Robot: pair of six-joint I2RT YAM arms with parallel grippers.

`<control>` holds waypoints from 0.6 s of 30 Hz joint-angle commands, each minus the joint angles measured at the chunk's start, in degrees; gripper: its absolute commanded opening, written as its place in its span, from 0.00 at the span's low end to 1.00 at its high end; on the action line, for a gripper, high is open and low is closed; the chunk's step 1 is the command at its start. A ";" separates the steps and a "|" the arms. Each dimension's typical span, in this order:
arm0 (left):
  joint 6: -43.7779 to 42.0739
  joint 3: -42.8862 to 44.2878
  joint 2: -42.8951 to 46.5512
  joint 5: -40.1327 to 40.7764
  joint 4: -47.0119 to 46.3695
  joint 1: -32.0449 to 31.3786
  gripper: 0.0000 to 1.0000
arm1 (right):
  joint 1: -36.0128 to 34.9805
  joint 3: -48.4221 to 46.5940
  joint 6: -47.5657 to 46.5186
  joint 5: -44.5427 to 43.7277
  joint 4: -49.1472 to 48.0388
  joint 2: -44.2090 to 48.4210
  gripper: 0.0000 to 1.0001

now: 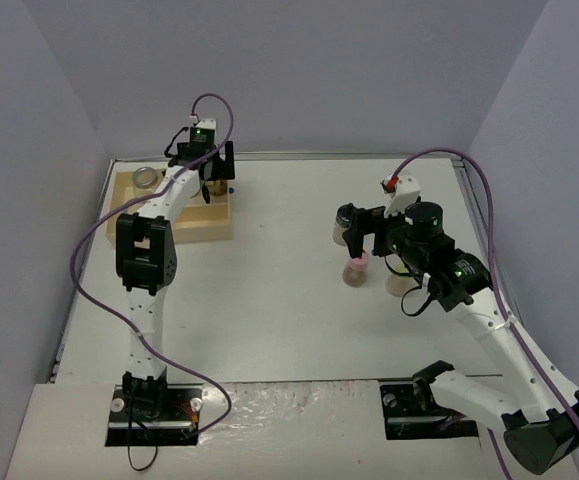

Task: Organize the condiment bottles

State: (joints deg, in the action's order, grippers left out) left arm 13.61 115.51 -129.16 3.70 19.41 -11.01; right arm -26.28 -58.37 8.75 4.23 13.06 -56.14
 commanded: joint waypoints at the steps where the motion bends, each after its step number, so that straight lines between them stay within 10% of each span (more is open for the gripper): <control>1: 0.45 -1.36 15.00 -3.30 0.76 -1.87 0.97 | 0.19 -1.21 0.13 -0.43 -3.67 0.80 1.00; 18: -5.60 -20.45 26.83 -20.60 -5.50 -18.39 0.97 | 0.22 0.01 3.61 -3.60 -4.36 -0.10 1.00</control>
State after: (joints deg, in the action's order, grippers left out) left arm 10.25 95.60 -104.85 -12.92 18.34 -26.70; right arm -26.28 -58.16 9.98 3.40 13.04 -55.00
